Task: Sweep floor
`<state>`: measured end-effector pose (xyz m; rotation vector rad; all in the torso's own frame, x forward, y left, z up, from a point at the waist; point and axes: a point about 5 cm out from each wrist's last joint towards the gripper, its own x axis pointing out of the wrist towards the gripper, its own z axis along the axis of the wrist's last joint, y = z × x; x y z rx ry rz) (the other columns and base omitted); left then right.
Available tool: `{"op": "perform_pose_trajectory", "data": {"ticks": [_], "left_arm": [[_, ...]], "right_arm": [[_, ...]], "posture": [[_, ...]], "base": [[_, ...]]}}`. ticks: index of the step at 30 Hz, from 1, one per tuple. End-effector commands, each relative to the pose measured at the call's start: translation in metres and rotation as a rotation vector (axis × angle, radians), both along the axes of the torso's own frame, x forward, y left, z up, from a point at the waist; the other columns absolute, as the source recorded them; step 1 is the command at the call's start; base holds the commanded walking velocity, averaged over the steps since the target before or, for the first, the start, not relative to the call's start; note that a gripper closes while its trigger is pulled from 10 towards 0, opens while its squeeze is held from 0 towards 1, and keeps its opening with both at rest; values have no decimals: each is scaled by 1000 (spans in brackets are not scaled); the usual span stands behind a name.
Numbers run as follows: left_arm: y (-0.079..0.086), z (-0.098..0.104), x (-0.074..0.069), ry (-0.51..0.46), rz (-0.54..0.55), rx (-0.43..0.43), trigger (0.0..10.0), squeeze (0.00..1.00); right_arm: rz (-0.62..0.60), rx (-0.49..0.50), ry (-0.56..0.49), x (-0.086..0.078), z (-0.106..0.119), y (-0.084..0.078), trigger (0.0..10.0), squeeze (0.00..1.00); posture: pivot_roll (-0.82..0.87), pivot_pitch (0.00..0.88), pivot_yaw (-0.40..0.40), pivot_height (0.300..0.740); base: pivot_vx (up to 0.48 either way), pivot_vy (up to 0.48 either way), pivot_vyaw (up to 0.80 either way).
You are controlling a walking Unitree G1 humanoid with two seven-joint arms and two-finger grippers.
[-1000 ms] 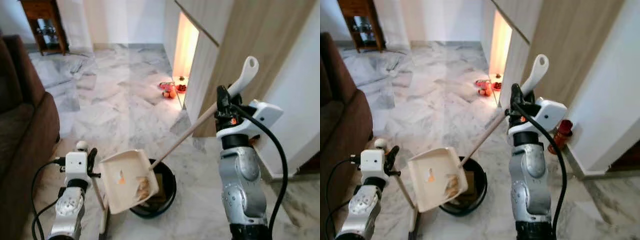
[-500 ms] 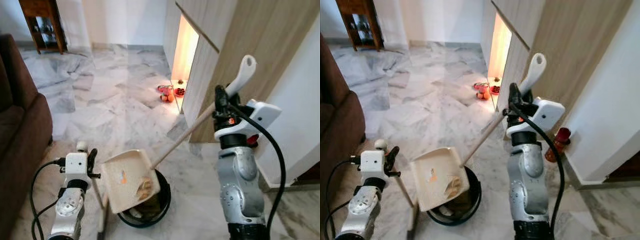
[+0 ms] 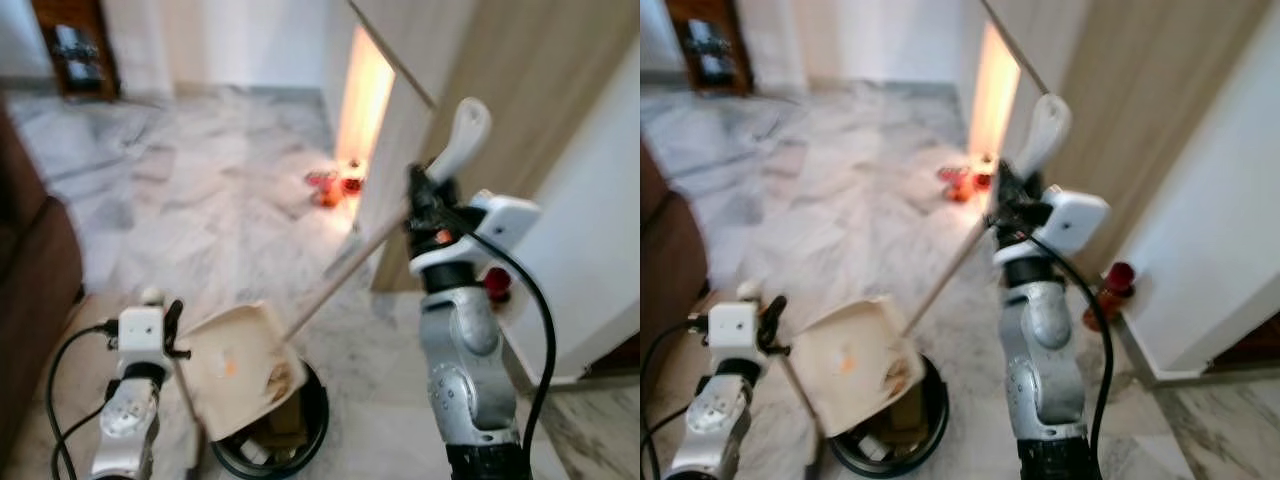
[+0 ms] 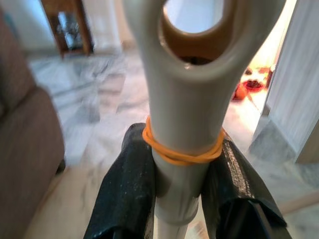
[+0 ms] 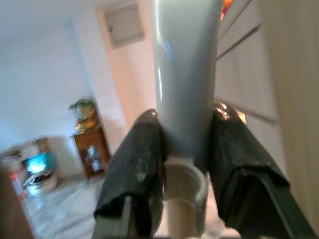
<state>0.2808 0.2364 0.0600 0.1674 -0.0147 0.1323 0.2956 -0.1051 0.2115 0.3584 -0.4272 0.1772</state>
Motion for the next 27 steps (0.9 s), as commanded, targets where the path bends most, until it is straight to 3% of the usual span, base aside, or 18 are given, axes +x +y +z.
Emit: {"op": "perform_pose_trajectory", "data": {"ticks": [1, 9, 18, 22, 25, 27], "left_arm": [[-10, 4, 4, -32, -32, -9, 10000, 0], [-11, 5, 4, -39, -39, -10, 10000, 0], [-13, 5, 4, -42, -45, -13, 10000, 0], [-14, 5, 5, -43, -45, -16, 10000, 0], [-14, 5, 5, -45, -47, -20, 10000, 0], [-15, 5, 6, -45, -47, -21, 10000, 0]], "right_arm": [[-34, 21, -56, -3, 10, -7, 10000, 0], [-31, -77, -89, -5, 11, -1, 10000, 0], [24, -188, -161, -14, 13, 19, 10000, 0], [56, -204, -201, -21, 16, 31, 10000, 0], [105, -288, -278, -31, 19, 49, 10000, 0], [122, -267, -283, -34, 20, 53, 10000, 0]], "posture": [[26, 0, -44, 740], [24, 0, -43, 740], [21, 0, -44, 740], [18, 0, -46, 740], [14, 0, -47, 740], [16, 0, -48, 740]], "base": [[0, 0, 0], [0, 0, 0], [0, 0, 0], [0, 0, 0], [0, 0, 0], [0, 0, 0]]}}
